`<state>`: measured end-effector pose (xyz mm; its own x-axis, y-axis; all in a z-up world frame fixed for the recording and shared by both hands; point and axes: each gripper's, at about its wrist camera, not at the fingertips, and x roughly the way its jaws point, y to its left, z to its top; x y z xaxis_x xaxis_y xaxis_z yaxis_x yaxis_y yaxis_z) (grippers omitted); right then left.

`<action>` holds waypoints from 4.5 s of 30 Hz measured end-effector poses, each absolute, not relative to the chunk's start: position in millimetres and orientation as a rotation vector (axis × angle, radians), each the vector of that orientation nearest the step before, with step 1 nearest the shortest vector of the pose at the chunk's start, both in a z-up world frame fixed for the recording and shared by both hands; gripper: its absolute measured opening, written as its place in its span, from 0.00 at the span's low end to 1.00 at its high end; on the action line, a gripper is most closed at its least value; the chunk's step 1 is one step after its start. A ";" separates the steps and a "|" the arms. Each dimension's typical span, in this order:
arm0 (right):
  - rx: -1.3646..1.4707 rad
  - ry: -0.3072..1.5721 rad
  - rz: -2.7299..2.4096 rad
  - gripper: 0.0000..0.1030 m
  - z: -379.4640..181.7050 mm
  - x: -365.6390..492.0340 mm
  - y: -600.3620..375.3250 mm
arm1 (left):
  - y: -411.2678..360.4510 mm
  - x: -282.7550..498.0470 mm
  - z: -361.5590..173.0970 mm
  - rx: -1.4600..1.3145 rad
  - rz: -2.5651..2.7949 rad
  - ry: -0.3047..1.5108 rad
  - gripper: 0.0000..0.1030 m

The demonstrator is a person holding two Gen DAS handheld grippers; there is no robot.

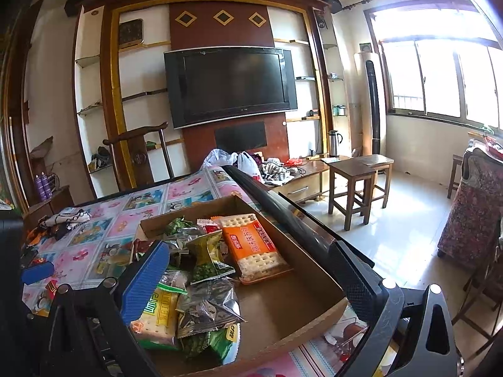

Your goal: Organize snacks

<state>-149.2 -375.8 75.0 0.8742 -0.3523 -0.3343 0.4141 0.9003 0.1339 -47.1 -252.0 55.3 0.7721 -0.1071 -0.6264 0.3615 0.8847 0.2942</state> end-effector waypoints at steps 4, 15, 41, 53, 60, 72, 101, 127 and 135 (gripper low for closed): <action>0.211 0.302 -0.404 0.99 75.0 -150.6 -376.5 | -253.9 -48.1 53.7 0.429 -0.261 0.642 0.99; 0.210 0.300 -0.404 0.99 75.0 -151.8 -377.6 | -254.6 -48.8 53.0 0.431 -0.260 0.641 0.99; 0.205 0.317 -0.397 0.99 75.2 -149.3 -376.7 | -255.5 -49.4 52.0 0.434 -0.259 0.642 0.99; 0.205 0.321 -0.397 0.99 72.4 -148.4 -375.4 | -256.5 -49.0 52.2 0.435 -0.258 0.643 0.99; 0.205 0.322 -0.397 0.99 72.5 -148.3 -375.4 | -256.8 -49.3 52.0 0.436 -0.259 0.642 0.99; 0.205 0.321 -0.396 0.99 72.9 -148.4 -375.5 | -257.6 -49.7 51.8 0.438 -0.258 0.643 0.99; 0.205 0.323 -0.396 0.99 71.8 -147.9 -375.8 | -253.0 -52.0 52.1 0.453 -0.244 0.627 0.99; 0.180 0.318 -0.354 0.99 71.4 -151.5 -360.7 | -203.0 -46.4 68.3 0.369 -0.169 0.640 1.00; 0.069 0.325 -0.164 0.99 86.4 -151.1 -290.1 | -92.9 -52.4 65.9 0.290 0.006 0.703 1.00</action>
